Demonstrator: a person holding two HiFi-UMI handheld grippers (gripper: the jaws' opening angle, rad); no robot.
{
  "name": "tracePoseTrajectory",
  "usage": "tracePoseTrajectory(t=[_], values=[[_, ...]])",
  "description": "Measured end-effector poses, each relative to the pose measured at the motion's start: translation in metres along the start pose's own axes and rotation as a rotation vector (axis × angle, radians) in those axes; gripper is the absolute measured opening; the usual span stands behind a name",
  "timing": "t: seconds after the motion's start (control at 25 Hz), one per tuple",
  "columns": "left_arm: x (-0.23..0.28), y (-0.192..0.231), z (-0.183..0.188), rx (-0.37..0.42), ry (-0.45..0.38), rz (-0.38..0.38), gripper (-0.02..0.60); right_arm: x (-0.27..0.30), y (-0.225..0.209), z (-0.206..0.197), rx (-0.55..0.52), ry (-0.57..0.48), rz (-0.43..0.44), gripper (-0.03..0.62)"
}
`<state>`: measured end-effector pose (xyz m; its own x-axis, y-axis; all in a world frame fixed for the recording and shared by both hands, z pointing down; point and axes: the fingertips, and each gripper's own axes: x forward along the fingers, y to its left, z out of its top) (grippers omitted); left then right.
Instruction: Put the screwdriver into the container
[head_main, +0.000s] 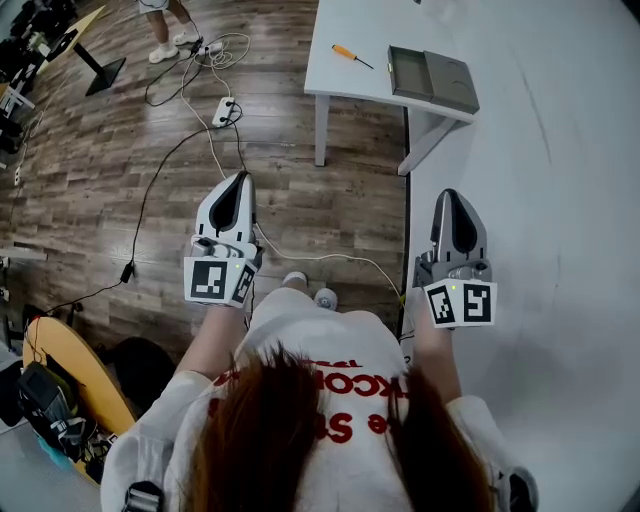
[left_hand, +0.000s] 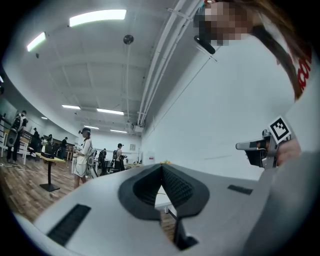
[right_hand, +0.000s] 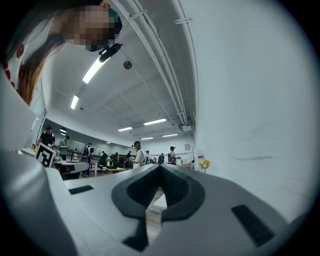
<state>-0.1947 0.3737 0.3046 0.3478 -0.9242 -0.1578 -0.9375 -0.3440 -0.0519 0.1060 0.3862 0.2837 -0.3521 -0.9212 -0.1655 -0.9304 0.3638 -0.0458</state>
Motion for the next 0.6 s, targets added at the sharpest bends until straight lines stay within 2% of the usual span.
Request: tracePoseTrajectory(t=[0.28,0.6], values=[[0.011,-0.009,0.001,-0.004,0.004,-0.026,0.005,-0.003,-0.005,0.001,0.036,-0.001,-0.003,0.005],[0.057,-0.004,-0.014,-0.019,0.009,-0.045,0.005,0.028,-0.024,-0.014,0.052,0.024,-0.009,0.005]])
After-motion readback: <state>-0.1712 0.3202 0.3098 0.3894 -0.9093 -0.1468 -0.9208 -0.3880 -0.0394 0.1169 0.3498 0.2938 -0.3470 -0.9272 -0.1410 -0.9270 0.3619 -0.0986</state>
